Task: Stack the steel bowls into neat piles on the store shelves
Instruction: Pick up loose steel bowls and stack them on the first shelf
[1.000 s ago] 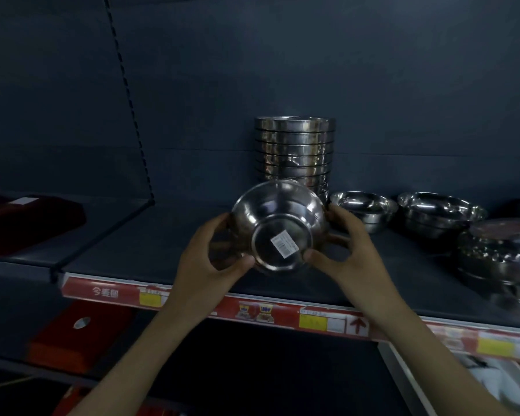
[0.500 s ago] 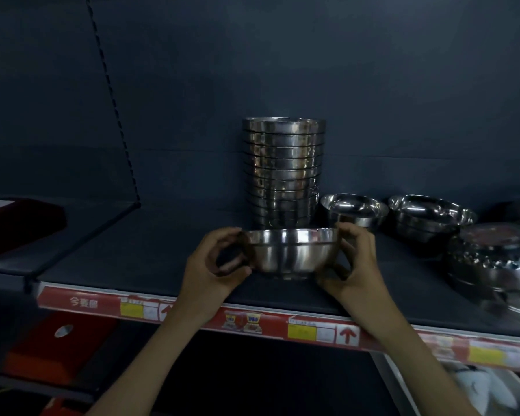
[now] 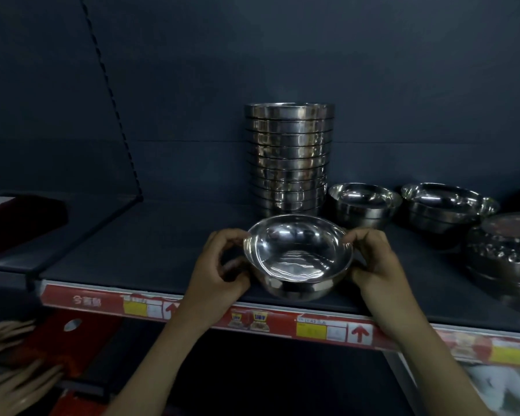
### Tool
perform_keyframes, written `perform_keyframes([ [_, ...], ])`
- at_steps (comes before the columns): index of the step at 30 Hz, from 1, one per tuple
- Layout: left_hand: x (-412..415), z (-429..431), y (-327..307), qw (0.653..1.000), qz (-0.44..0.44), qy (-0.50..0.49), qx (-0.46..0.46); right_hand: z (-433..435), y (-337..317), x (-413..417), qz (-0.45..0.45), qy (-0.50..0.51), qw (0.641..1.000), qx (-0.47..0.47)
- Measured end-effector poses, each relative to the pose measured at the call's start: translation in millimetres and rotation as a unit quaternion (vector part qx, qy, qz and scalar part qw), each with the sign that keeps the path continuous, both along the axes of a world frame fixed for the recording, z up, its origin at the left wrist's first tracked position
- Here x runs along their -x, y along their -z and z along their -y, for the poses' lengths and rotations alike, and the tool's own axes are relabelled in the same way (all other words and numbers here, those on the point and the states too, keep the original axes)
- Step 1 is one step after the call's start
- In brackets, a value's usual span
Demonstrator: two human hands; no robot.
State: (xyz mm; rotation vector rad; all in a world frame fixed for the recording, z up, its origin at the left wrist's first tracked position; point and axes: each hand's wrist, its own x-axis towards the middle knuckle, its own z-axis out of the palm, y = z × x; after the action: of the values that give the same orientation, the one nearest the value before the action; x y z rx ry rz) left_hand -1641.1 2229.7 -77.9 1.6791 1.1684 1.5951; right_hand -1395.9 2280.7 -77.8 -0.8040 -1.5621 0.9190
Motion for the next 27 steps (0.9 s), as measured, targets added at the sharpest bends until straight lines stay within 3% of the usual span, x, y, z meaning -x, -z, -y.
perform_keyframes([
  [8,1,4,-6,0.998,-0.002,0.056,0.032,7,-9,2,-0.020,-0.052,0.996,0.072],
  [19,-11,12,-34,0.996,0.087,0.023,-0.019,19,-46,6,-0.134,-0.041,0.990,-0.029],
  [27,-32,10,-117,0.986,0.087,0.001,-0.140,20,-132,26,-0.081,-0.058,0.991,-0.085],
])
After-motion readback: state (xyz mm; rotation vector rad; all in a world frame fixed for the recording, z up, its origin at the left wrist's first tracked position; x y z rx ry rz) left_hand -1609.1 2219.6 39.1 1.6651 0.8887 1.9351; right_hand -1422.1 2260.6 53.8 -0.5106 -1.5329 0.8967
